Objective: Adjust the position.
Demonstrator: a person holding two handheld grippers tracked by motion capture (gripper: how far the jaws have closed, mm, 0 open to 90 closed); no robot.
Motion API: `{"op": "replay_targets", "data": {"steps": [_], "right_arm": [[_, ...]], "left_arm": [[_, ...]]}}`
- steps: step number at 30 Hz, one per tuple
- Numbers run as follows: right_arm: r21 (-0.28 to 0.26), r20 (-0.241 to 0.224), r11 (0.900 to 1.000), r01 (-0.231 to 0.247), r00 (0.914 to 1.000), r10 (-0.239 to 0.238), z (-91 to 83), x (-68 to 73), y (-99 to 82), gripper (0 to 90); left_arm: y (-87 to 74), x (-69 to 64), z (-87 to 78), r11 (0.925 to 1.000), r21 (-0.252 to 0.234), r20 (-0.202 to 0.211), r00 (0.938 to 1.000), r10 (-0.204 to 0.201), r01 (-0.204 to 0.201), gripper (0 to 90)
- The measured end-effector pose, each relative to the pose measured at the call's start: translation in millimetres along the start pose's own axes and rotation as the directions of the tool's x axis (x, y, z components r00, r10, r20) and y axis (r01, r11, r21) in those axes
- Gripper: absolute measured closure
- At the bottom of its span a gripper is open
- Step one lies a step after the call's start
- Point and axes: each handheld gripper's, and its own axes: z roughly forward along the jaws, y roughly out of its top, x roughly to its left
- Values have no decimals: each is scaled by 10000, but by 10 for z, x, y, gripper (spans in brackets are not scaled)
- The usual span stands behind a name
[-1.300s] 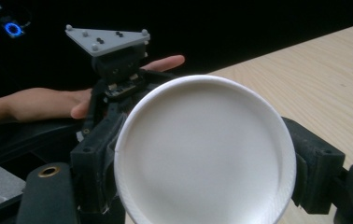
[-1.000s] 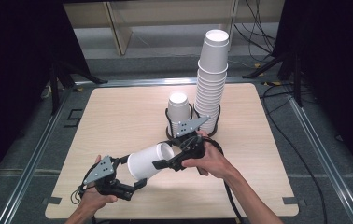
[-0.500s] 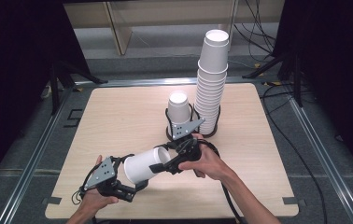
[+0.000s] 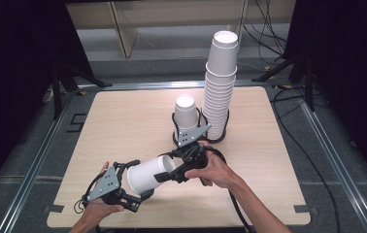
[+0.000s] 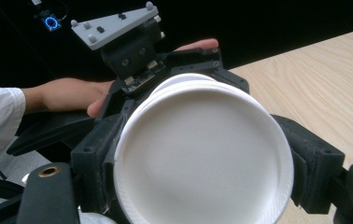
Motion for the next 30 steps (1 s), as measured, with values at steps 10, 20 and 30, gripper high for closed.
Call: {"op": "replay_targets", "data": {"steps": [10,20,30], "right_arm": [[-114,-22,9999,-67,10000,66,-15,-20,-10,250],[-232,-78,9997,-17,10000,15,-13,-22,-9,250],[-292,-201,9995,-107,9997,101,-42,-40,-19,249]], "left_arm": [[-16,25,9,9986,225,325,9983,-493,485,36],[-21,31,15,9948,559,549,9945,-887,856,60],[9,34,4,9943,719,734,9937,-846,793,100]]}}
